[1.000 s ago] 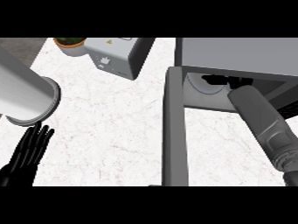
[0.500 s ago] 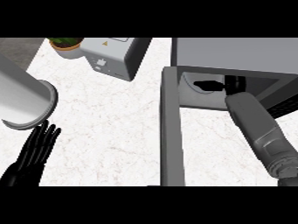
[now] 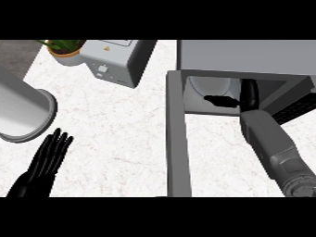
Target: Pick up the milk, place it into the microwave and close the microwave
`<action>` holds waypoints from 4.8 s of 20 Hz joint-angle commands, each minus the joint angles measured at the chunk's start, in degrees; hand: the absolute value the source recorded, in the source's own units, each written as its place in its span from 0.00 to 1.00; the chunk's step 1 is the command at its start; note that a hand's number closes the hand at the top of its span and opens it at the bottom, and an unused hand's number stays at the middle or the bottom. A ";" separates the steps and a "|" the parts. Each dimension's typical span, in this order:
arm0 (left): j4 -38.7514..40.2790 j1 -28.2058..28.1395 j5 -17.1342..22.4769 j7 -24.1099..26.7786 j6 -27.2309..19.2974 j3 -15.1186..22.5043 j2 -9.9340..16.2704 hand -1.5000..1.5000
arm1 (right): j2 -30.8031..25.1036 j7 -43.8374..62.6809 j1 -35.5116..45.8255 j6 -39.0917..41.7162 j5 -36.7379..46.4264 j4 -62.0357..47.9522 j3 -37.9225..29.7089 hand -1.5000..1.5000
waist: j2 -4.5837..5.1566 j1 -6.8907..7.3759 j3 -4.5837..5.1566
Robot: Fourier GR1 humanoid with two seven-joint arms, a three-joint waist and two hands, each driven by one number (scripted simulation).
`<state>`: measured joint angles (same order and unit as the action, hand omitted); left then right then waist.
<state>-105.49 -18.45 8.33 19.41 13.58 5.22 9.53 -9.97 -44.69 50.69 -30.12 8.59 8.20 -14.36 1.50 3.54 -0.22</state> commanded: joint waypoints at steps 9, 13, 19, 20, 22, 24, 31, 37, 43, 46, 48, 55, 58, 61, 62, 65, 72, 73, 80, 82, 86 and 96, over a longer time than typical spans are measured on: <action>-1.30 0.42 -3.43 -2.07 -1.82 3.65 -2.83 0.00 | 2.11 -11.09 -10.59 14.58 -3.77 0.98 -2.71 0.00 | -0.81 -1.85 0.08; 0.37 0.23 -4.24 -0.78 -2.30 2.22 -2.55 0.00 | 3.72 -13.76 -16.89 18.72 -4.24 4.47 -1.59 0.00 | -1.69 -3.79 0.23; -1.75 -0.22 -3.57 -2.45 -1.24 4.15 -3.17 0.00 | 4.12 -16.29 -22.26 28.93 -7.53 8.16 -2.58 0.00 | -1.76 -3.80 0.22; -0.50 3.45 -0.98 -5.35 -0.28 3.45 -3.38 0.00 | 3.59 -16.33 -22.45 30.30 -7.98 9.12 -2.63 0.00 | -1.66 -3.97 0.22; -1.91 0.60 1.80 -4.96 3.86 3.76 -1.15 0.00 | 4.98 -17.85 -26.14 32.99 -9.04 11.13 -2.55 0.00 | -1.95 -4.37 0.26; 1.15 0.12 -3.09 -2.74 3.20 6.41 -1.58 1.00 | 3.97 -16.63 -28.33 36.82 -9.34 14.98 -1.33 0.00 | -2.07 -4.83 0.31; 6.73 7.67 -10.05 -6.42 1.16 8.46 -1.76 1.00 | 5.48 -14.16 -40.75 40.70 -11.22 31.86 2.45 0.00 | -1.91 -5.25 0.34; 10.65 10.94 -19.99 -4.03 3.06 13.79 1.88 1.00 | 5.01 -8.03 -50.11 42.28 -13.00 46.88 5.10 0.00 | -1.98 -5.84 0.41; 14.11 15.35 -21.62 -9.44 5.17 20.25 -3.01 1.00 | 3.66 0.60 -62.34 43.23 -16.23 67.55 6.44 0.00 | -1.72 -5.23 0.34; 19.38 15.75 -25.55 -6.06 2.11 23.80 -6.88 1.00 | 1.58 3.08 -68.29 46.02 -19.30 75.21 5.22 0.00 | -1.61 -4.72 0.30; 26.66 20.38 -26.38 -4.16 -0.01 23.58 -9.28 1.00 | 2.76 3.50 -69.09 44.62 -18.45 78.42 6.15 0.00 | -1.52 -4.47 0.28; 41.00 32.24 -15.97 -2.06 -16.58 38.30 -9.48 1.00 | 3.37 7.59 -75.20 48.34 -21.81 89.19 8.40 0.00 | -1.33 -5.33 0.32; 40.89 37.71 -10.93 -7.50 -21.78 44.97 -9.50 1.00 | 1.28 12.30 -76.91 50.37 -25.39 96.39 8.30 0.00 | -1.21 -6.88 0.38; 44.57 41.64 -6.72 -4.31 -29.27 49.89 -9.50 1.00 | -0.16 11.58 -77.76 51.43 -24.80 96.80 7.72 0.00 | -0.94 -8.00 0.41; 43.96 44.06 -4.54 -6.44 -29.54 51.00 -9.50 1.00 | 0.17 15.04 -77.06 49.81 -25.24 99.62 8.30 0.00 | -0.93 -7.91 0.43; 44.64 47.95 -1.06 -8.47 -33.02 52.11 -9.50 1.00 | -1.28 15.26 -76.94 51.81 -26.45 100.46 8.21 0.00 | -0.63 -10.02 0.44; 43.55 52.44 8.02 -3.94 -39.62 46.24 -9.51 1.00 | -3.62 17.68 -76.12 52.80 -27.84 104.09 7.73 0.00 | 0.50 -14.24 0.86; 42.60 52.58 9.76 -2.27 -40.43 45.12 -9.51 1.00 | -3.15 17.50 -75.20 52.47 -28.31 104.03 7.72 0.00 | 0.81 -14.54 0.91; 45.70 58.31 15.15 2.29 -45.13 43.95 -9.52 0.00 | -3.94 18.68 -73.93 53.43 -31.78 105.97 7.18 0.00 | 1.41 -17.81 0.63; 46.64 58.88 16.65 3.20 -46.35 43.92 -9.52 0.00 | -4.91 19.43 -74.07 54.16 -32.62 106.88 6.98 0.00 | 1.60 -19.07 0.68; 48.48 62.37 19.16 4.77 -47.22 43.28 -9.52 0.00 | -6.50 20.41 -72.13 54.97 -34.11 106.81 6.34 0.00 | 2.19 -20.01 0.60; 53.62 68.75 24.97 6.35 -49.18 42.62 -9.53 0.00 | -8.80 23.03 -69.08 56.95 -39.00 107.64 6.64 0.00 | 3.19 -22.93 0.44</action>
<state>-53.32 47.64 31.24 24.93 -34.73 48.41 0.10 -17.85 -22.55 -19.43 26.03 -28.84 115.58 -7.85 4.48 -18.40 0.25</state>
